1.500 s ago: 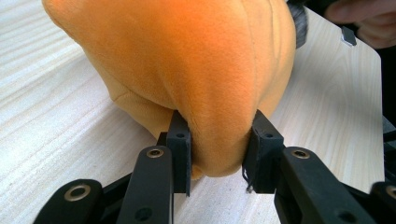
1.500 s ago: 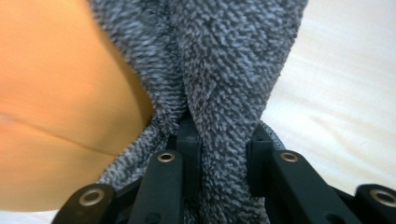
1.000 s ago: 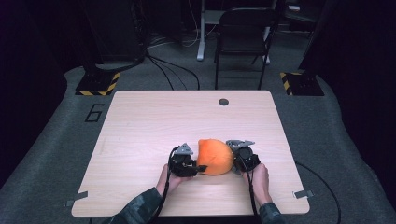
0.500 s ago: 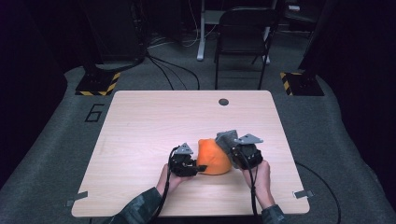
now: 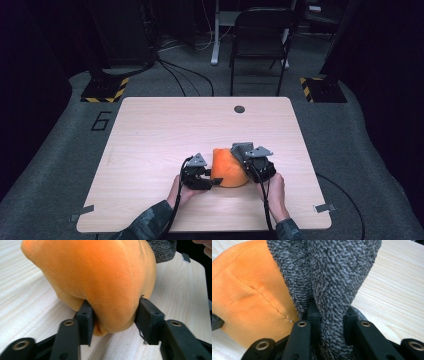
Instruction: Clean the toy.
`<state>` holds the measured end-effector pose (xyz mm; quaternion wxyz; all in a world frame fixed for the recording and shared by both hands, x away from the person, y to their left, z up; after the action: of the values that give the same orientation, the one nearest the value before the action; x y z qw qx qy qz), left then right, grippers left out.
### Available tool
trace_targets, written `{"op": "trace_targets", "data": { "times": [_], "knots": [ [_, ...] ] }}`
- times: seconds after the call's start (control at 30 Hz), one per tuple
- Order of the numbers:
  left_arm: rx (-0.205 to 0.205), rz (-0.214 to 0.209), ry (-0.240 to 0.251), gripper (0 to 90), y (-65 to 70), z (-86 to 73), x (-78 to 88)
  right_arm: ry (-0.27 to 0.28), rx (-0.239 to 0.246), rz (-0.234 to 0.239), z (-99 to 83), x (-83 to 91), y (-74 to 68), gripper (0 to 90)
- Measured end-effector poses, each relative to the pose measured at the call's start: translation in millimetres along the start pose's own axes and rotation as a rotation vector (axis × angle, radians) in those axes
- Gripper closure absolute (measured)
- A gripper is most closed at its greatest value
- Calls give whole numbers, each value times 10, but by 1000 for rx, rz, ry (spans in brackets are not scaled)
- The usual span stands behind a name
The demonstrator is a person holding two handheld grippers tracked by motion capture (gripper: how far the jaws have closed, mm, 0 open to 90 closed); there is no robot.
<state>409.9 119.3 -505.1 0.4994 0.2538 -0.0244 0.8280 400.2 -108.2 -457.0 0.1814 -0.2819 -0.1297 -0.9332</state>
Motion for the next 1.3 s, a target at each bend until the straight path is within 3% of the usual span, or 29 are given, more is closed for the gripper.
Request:
{"op": "trace_targets", "data": {
  "times": [0.1,0.27,0.33,0.37,0.43,0.57,0.63,0.67,0.7,0.8,0.87,1.0,1.13,1.3],
  "knots": [
    [-22,3,0,417,11,-1,26,0,2,8,3,0,21,749],
    [-174,11,-7,289,72,-9,78,-4,-8,8,5,-7,44,749],
    [-230,19,-3,190,118,-20,63,-5,-3,9,5,-7,52,749],
    [-230,19,-3,179,118,-20,63,-5,-3,9,5,-7,52,749],
    [-303,27,-5,144,158,-25,57,-7,-4,10,7,-9,58,748],
    [-348,52,5,131,157,-40,58,3,-10,16,4,-18,60,748],
    [-403,87,18,118,153,-47,65,-8,-8,15,9,-13,53,748],
    [-454,102,23,115,158,-58,59,-7,-9,16,9,-14,53,748],
    [-454,102,23,110,158,-58,59,-7,-9,16,9,-14,53,748],
    [-542,126,24,107,176,-108,15,-5,-8,21,9,-21,64,748],
    [-533,109,31,105,172,-119,-3,-7,-10,21,9,-20,63,748],
    [-529,133,44,88,142,-112,-61,-7,-13,25,8,-25,71,747],
    [-547,127,45,92,135,-118,-90,-3,-22,26,6,-30,71,747],
    [-580,143,58,185,138,-148,-105,-9,-26,25,5,-33,69,748]
  ]
}}
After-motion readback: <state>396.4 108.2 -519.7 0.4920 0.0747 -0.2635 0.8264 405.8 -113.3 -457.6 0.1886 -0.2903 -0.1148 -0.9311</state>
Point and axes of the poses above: each handheld gripper's, and its own axes: x roughly backward along the jaws, z roughly out of its top, y roughly to its right, the point moved 1 cm from there along -x, roughly forward along the jaws, and after that the axes turned 8 degrees about y, right-handed, at the moved point
